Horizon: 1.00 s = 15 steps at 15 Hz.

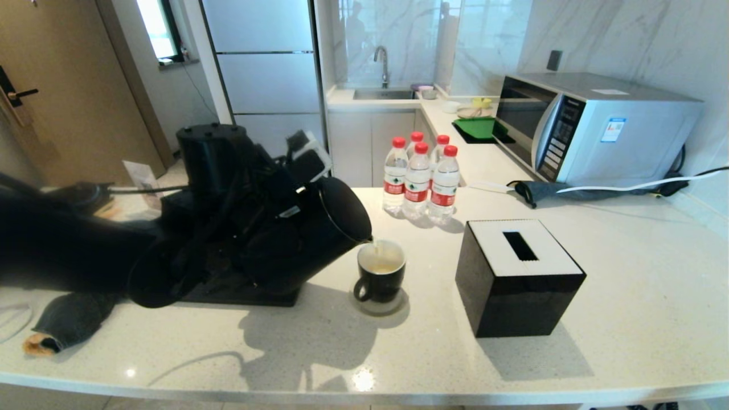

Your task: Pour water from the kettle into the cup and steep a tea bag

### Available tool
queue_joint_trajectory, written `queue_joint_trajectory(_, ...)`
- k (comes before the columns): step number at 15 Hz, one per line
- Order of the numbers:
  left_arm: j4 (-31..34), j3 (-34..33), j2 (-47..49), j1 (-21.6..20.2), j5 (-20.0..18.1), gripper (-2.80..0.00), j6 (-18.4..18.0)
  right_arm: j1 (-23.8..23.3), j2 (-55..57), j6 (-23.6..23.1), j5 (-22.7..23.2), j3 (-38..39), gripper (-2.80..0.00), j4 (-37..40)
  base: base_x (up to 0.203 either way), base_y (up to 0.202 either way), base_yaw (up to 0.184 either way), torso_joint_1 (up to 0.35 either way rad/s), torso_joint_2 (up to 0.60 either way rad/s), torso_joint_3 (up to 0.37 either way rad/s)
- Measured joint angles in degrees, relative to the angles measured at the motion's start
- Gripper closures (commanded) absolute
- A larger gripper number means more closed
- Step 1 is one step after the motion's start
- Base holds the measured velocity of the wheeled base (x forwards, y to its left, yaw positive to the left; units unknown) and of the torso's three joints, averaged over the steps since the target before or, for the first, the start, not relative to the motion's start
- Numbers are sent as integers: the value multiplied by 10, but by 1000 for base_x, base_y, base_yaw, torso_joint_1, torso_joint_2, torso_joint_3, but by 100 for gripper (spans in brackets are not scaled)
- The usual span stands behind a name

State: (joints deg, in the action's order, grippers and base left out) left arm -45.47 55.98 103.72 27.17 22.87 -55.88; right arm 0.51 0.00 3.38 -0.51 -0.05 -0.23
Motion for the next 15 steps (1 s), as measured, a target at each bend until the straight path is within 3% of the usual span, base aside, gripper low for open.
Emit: queue_joint_trajectory(15, -2, 4, 0, -1, 0, 0, -10, 0, 0, 0, 0, 0, 0, 0, 0, 0, 0, 0, 0, 0)
